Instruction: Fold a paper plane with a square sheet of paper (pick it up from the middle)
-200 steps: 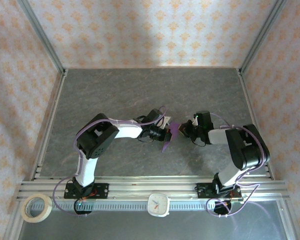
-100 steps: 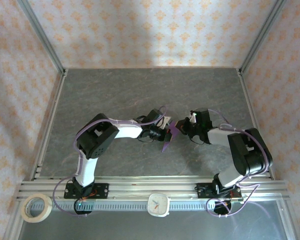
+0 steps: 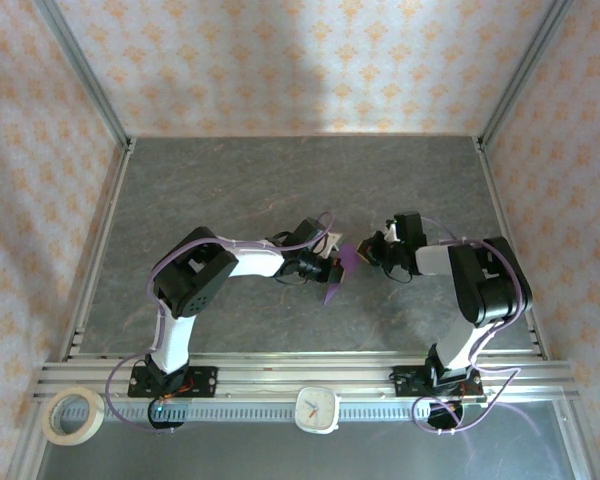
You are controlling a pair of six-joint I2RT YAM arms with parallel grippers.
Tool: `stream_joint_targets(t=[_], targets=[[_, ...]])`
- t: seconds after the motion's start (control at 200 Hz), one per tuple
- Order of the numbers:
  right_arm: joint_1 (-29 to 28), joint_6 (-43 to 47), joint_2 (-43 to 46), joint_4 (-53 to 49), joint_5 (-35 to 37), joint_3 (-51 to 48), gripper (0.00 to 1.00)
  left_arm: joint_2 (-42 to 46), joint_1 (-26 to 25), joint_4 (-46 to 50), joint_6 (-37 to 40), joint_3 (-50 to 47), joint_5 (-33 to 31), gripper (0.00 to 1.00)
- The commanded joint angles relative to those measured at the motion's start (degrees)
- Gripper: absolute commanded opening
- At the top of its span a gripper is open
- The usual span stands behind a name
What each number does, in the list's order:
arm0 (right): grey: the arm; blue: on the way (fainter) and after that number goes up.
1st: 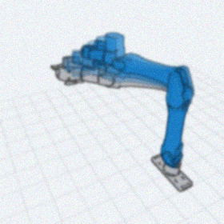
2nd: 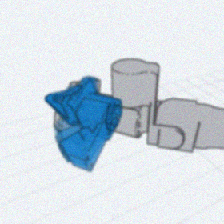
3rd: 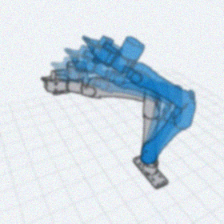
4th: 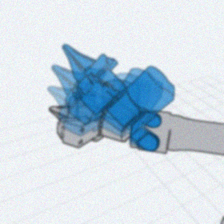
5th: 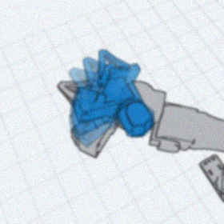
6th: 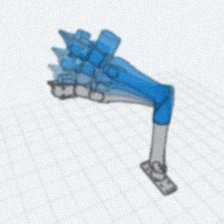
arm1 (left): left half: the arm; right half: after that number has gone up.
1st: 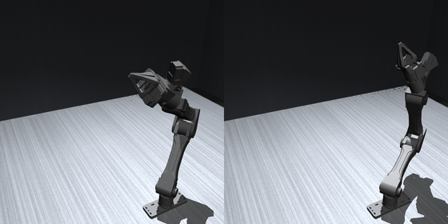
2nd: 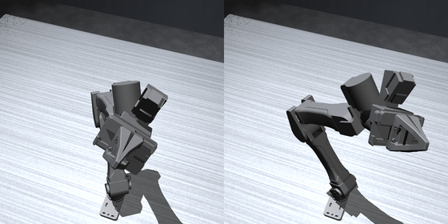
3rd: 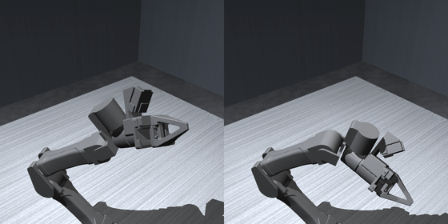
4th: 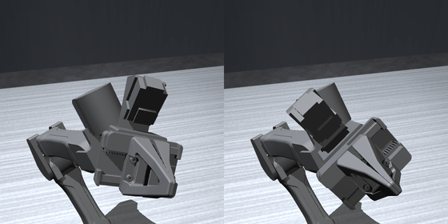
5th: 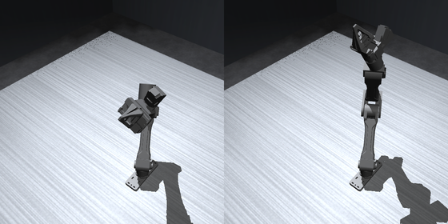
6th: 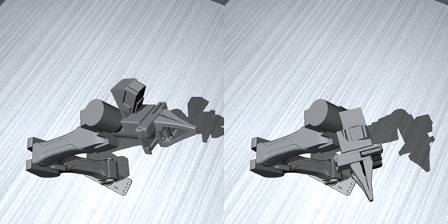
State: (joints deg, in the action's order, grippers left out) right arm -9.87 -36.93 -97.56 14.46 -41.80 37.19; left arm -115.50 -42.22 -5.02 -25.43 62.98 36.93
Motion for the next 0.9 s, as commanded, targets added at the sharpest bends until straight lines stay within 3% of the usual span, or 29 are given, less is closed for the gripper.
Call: stream_joint_targets(t=[0.0, 0.235, 0.41, 0.611, 0.741, 0.896], targets=[[2.9, 1.6, -1.6, -2.0, 7.0, 1.1, 0.00, -6.2, 0.6, 14.3, 1.0, -5.1, -6.0, 0.00], [5.0, 1.4, -1.4, -3.2, 7.2, 2.4, 0.00, -6.0, 0.7, 14.2, 0.8, -4.9, -5.9, 0.00], [5.0, 0.9, 4.7, -3.8, 6.7, 1.7, 0.00, -4.5, 0.7, 13.0, -0.5, -4.4, -4.9, 0.00], [4.1, -3.9, 13.6, 0.6, 4.5, -5.6, 0.10, 1.6, 0.7, 10.6, -3.9, -2.2, -2.8, 0.00], [1.1, -6.6, 17.2, 2.9, 4.2, -10.5, 0.19, 7.6, 0.9, 10.3, -4.3, 0.6, -2.2, 0.13], [-3.4, -9.0, 18.8, 4.7, 5.5, -14.5, 0.24, 12.2, 2.7, 9.0, -4.6, 0.3, -3.8, 0.19]])
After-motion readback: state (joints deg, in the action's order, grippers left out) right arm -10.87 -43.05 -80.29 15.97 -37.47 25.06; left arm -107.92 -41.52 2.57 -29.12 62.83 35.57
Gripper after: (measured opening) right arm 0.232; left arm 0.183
